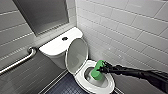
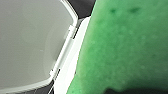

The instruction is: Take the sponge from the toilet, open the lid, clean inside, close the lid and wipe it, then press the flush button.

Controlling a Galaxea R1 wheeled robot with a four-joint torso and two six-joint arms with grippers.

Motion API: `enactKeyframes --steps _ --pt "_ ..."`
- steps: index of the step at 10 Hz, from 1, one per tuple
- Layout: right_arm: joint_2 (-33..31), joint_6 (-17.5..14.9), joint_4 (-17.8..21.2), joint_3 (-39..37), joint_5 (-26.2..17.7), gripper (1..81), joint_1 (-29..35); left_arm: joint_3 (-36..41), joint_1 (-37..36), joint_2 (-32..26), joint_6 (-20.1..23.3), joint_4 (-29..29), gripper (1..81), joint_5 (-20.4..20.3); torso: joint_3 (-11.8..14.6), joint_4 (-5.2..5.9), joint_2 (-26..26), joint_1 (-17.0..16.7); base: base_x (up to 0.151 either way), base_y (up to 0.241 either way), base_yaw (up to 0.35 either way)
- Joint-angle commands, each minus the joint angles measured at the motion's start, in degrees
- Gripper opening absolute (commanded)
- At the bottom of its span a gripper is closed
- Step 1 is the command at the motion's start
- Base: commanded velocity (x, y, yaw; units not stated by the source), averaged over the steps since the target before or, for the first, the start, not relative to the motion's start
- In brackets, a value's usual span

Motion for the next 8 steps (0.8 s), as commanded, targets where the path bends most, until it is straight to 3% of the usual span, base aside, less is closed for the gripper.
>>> enactKeyframes --steps 1,5,8 --pt "1.5 0.3 2.1 -1.3 -0.5 1.0 9.2 1.9 0.6 -1.8 0.1 -0.7 81.1 4.7 0.0 0.0 0.0 0.0 0.0 0.0 0.0" --pt "-0.3 0.3 2.0 -0.7 0.4 1.0 9.5 1.6 0.8 -1.3 0.1 -0.7 81.1 4.7 -4.9 0.0 0.0 0.0 0.0 0.0 0.0" --pt "-0.2 0.3 1.8 -1.5 1.3 1.0 10.2 1.7 1.0 -1.0 0.2 -0.7 81.1 4.7 -4.6 0.0 0.0 0.0 0.0 0.0 0.0"
